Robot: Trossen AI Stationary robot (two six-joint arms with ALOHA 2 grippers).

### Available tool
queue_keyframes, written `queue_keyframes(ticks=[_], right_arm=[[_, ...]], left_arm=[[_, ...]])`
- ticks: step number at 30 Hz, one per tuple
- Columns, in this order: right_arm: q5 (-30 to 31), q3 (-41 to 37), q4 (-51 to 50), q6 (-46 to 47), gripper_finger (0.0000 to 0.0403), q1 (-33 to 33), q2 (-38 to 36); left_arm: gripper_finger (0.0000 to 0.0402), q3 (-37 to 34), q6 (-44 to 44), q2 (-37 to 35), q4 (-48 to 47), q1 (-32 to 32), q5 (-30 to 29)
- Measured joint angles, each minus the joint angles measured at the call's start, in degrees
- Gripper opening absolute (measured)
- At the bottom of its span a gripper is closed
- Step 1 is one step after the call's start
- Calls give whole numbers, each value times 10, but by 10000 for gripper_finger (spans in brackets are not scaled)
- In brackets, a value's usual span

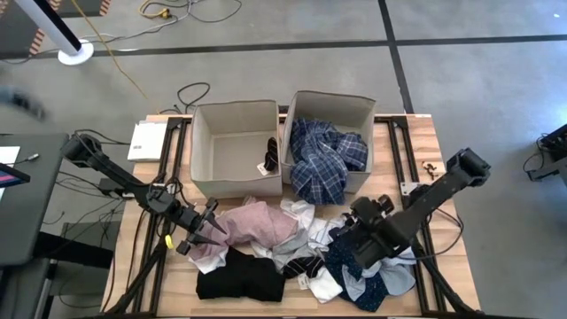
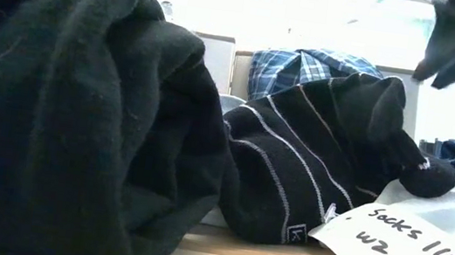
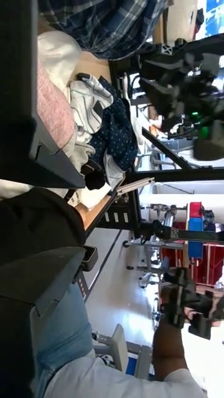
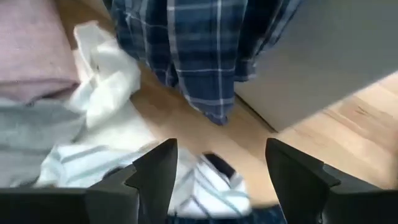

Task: Sort clothes
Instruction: Put the blue pants into the right white laundry bin

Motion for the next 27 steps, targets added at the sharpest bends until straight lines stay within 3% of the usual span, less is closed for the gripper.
queue_keyframes(ticks=[9, 16, 19, 23, 27], right_arm=[[69, -130, 215, -46, 260, -44, 8], [131, -162, 343, -145, 245, -103, 8], [142, -162, 424, -237, 184, -117, 8], [147, -162, 550, -390, 39, -122, 8], [148, -152, 660, -520, 11, -126, -4]], left_arm=[[158, 0, -6, 0, -4, 0, 0], [157, 0, -14, 0, -4, 0, 0], [158, 0, -15, 0, -5, 0, 0], [158, 0, -17, 0, -9, 0, 0], [158, 0, -17, 0, -10, 0, 0]])
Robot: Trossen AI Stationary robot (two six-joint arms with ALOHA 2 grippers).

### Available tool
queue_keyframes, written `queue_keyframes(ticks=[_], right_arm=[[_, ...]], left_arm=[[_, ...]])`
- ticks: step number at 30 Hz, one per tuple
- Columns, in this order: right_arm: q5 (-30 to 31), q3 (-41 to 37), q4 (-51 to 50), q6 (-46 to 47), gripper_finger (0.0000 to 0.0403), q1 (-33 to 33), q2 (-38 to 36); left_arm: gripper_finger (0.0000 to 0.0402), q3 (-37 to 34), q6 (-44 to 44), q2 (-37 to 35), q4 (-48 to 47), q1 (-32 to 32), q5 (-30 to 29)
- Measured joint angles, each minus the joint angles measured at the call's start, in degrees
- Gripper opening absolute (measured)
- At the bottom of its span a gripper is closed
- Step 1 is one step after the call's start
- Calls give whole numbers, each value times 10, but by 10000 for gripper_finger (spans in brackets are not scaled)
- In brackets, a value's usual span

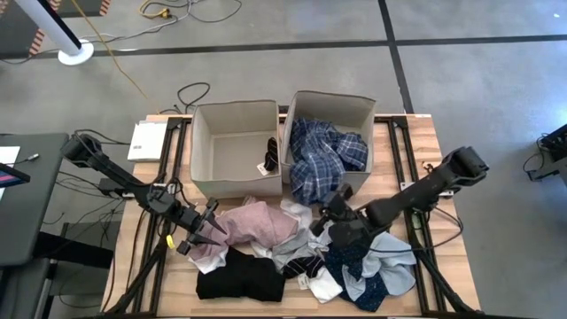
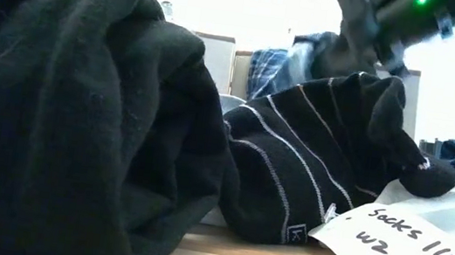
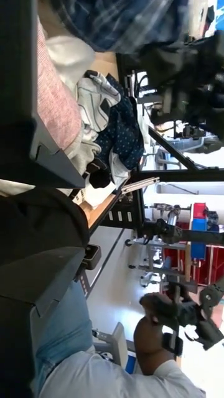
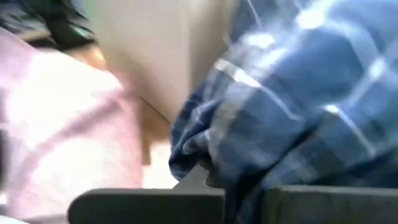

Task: Sort clothes
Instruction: Put the blue pants into the right white laundry bin

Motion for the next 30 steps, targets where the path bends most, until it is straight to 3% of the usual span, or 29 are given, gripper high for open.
queue_keyframes(ticks=[9, 13, 18, 21, 25, 27, 30], right_arm=[[14, 140, 86, -349, 2, -12, -38], [19, 209, 88, -489, 1, -50, -57], [19, 274, 65, -595, 1, -124, -77], [17, 297, 9, -595, 1, -184, -87], [10, 304, -118, -528, 0, -273, -96], [-28, 304, -193, -470, 0, -321, -96], [-135, 304, -287, -381, 0, -393, -79]], left_arm=[[158, 0, 1, 0, -4, 0, -2], [158, 0, 1, 0, -4, 0, -11], [158, 0, -12, 0, -12, 0, -13], [158, 0, -26, 0, -19, 0, -13], [158, 0, -47, 0, -22, 0, -13], [158, 0, -55, 0, -23, 0, -11], [158, 0, -59, 0, -23, 0, -10]])
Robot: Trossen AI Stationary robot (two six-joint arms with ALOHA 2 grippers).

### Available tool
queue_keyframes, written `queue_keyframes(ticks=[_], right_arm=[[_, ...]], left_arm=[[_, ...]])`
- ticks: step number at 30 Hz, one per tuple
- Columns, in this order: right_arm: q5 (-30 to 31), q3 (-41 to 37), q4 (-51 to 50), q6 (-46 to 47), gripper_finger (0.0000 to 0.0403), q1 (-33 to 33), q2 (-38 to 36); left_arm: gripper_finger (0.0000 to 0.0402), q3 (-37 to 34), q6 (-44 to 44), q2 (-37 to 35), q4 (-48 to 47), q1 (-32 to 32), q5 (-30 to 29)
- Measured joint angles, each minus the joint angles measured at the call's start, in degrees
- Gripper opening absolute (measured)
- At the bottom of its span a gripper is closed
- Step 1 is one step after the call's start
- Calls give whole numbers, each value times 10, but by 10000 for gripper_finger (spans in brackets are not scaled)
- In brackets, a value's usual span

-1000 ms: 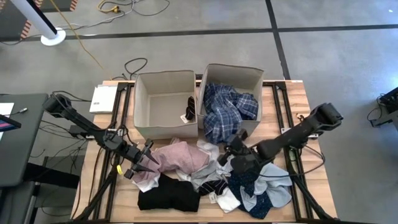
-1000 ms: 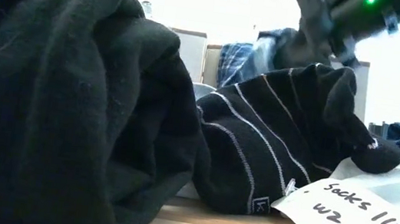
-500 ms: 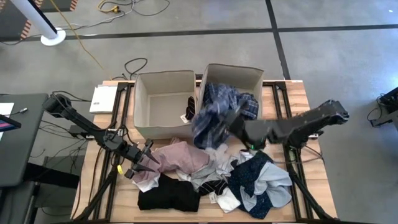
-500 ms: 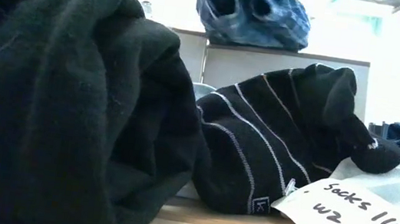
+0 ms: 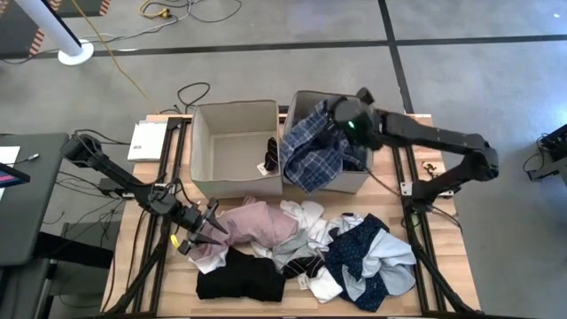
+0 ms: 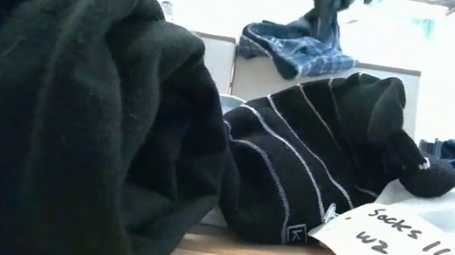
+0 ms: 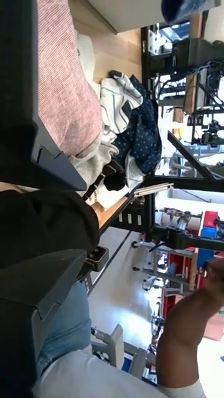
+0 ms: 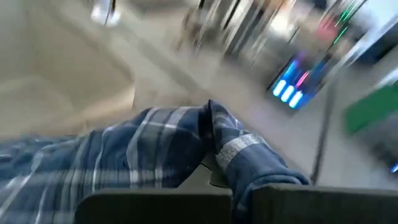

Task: Sort clothes
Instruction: Put the blue pants into the right white laundry bin

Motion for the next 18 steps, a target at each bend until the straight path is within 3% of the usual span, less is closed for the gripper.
queue_keyframes(ticks=[4, 7, 18], right_arm=[[-150, -15, -48, 41, 0, -62, 52], [-227, -35, -48, 44, 0, -80, 99], [-360, -47, -49, 57, 10, -124, 267]], left_arm=[[158, 0, 1, 0, 0, 0, 0], [158, 0, 2, 0, 0, 0, 0], [158, 0, -17, 0, -7, 0, 0]])
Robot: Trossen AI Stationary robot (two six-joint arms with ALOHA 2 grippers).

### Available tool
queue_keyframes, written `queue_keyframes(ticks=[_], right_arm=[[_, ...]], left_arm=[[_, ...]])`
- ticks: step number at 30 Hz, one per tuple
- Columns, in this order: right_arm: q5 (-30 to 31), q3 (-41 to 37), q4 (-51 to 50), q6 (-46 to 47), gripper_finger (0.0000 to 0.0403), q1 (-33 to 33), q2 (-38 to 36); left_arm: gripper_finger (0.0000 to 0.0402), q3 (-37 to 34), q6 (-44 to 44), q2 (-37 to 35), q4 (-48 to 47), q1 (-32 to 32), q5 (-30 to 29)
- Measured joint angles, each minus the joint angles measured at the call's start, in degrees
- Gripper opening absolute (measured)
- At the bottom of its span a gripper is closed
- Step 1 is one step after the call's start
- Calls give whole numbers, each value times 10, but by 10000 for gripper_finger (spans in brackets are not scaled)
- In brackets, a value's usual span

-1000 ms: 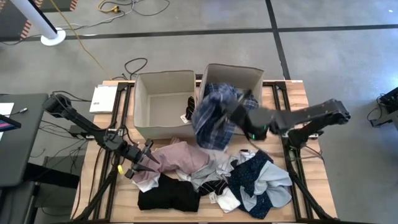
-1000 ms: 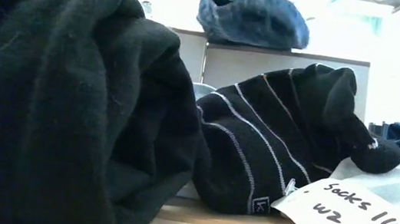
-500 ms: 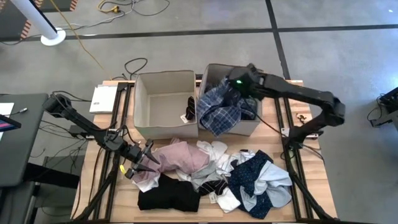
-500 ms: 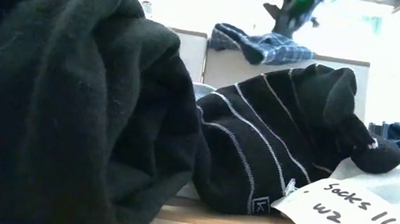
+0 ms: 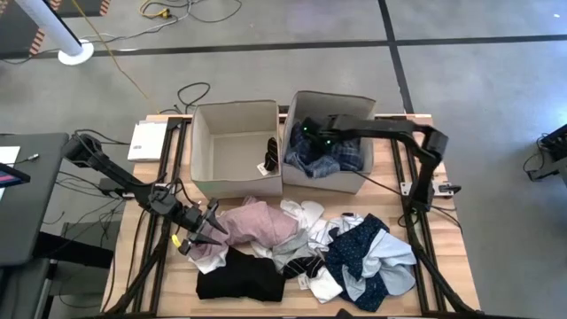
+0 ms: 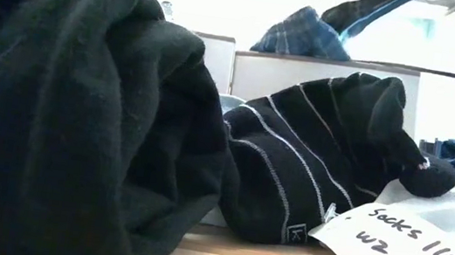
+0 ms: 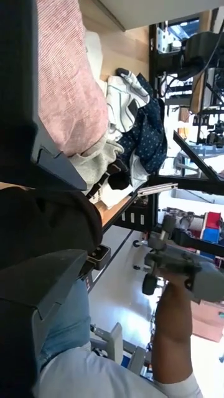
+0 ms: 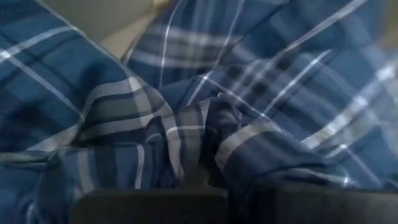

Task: Sort clothes
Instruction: Put the blue pants into the right white laundry bin

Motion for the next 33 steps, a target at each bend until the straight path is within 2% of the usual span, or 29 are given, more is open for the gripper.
queue_keyframes(ticks=[7, 13, 25, 33], right_arm=[[-15, 0, -20, 0, 12, -4, 18], [-15, 0, -31, 0, 29, -7, -19], [-19, 0, -36, -1, 122, 2, -163], [-19, 0, -35, -8, 189, 38, -248]], left_arm=[[158, 0, -28, 0, -6, 0, -4], [158, 0, -45, 0, -29, 0, -5], [158, 0, -49, 0, -34, 0, -5], [158, 0, -48, 0, -35, 0, -5]])
